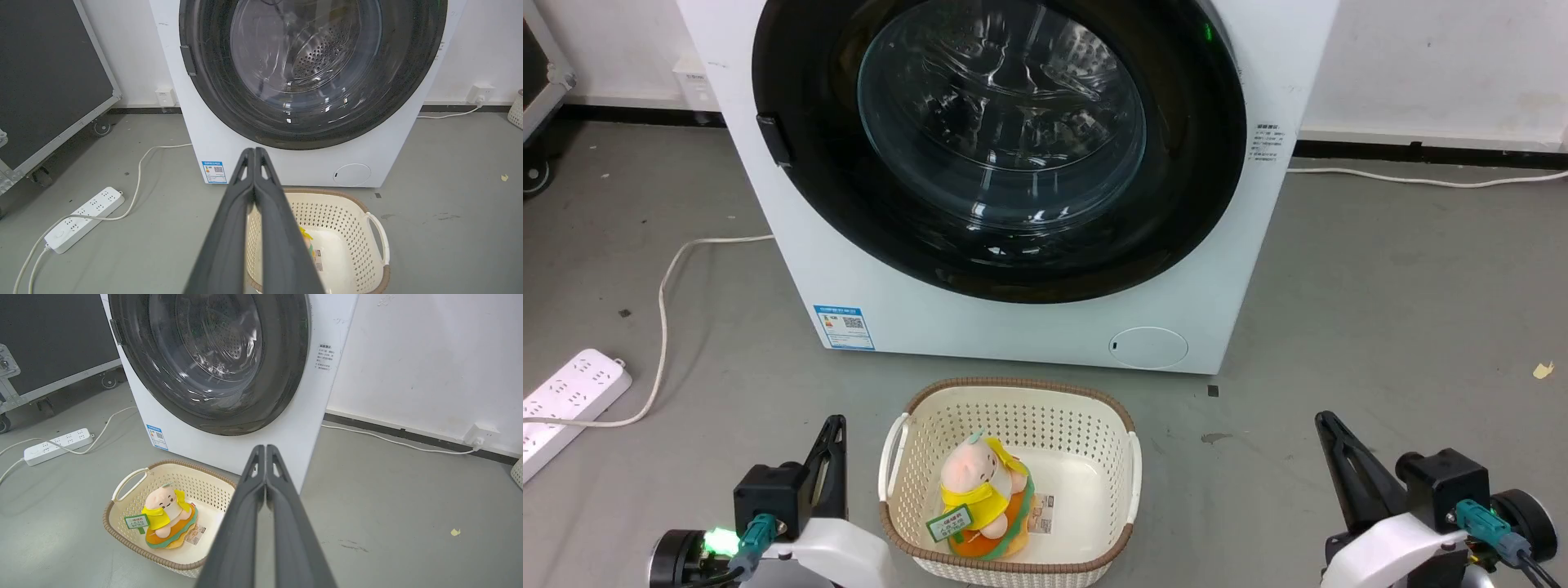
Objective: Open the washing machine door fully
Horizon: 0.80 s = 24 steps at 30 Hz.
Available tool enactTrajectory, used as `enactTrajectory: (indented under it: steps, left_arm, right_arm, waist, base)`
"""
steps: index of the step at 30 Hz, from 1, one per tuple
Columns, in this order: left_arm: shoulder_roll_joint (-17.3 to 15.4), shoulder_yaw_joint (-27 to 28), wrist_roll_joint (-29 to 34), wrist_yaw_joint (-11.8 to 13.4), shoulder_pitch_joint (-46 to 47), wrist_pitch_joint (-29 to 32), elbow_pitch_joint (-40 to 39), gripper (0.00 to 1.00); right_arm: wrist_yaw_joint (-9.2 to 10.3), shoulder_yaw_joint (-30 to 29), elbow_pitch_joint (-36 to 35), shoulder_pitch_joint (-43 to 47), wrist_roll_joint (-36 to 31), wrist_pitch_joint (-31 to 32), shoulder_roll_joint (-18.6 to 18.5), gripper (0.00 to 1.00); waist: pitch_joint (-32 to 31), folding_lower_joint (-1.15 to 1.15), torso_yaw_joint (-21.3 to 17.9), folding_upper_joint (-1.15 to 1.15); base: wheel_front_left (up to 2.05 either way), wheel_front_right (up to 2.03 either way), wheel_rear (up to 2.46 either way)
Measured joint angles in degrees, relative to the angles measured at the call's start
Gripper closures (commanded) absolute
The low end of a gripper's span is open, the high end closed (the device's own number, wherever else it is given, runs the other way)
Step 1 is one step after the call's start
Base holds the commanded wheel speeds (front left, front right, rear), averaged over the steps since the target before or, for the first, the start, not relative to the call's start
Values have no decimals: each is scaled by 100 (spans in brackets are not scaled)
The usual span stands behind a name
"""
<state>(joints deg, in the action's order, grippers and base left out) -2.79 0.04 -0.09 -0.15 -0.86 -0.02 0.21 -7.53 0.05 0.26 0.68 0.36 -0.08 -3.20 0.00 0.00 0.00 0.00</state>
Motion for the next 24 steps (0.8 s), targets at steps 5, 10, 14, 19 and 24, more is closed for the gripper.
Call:
enactTrajectory:
  steps: [5,10,14,19,24]
  left_arm:
    - [0,-3,0,0,0,0,0,100]
    - [0,0,0,0,0,0,0,100]
    - [0,-2,0,0,0,0,0,100]
    - [0,-2,0,0,0,0,0,100]
    - [1,-3,-1,-1,-4,0,3,0]
  right_arm:
    - [0,-2,0,0,0,0,0,100]
    - [0,0,0,0,0,0,0,100]
    - [0,-1,0,0,0,0,0,100]
    - [0,-2,0,0,0,0,0,100]
    - [0,4,3,3,3,0,-1,0]
  waist:
    - [0,0,0,0]
    - [0,0,0,0]
    - [0,0,0,0]
    - [0,0,0,0]
    - [0,0,0,0]
  base:
    - [0,0,0]
    - [0,0,0]
    - [0,0,0]
    - [0,0,0]
    - [0,0,0]
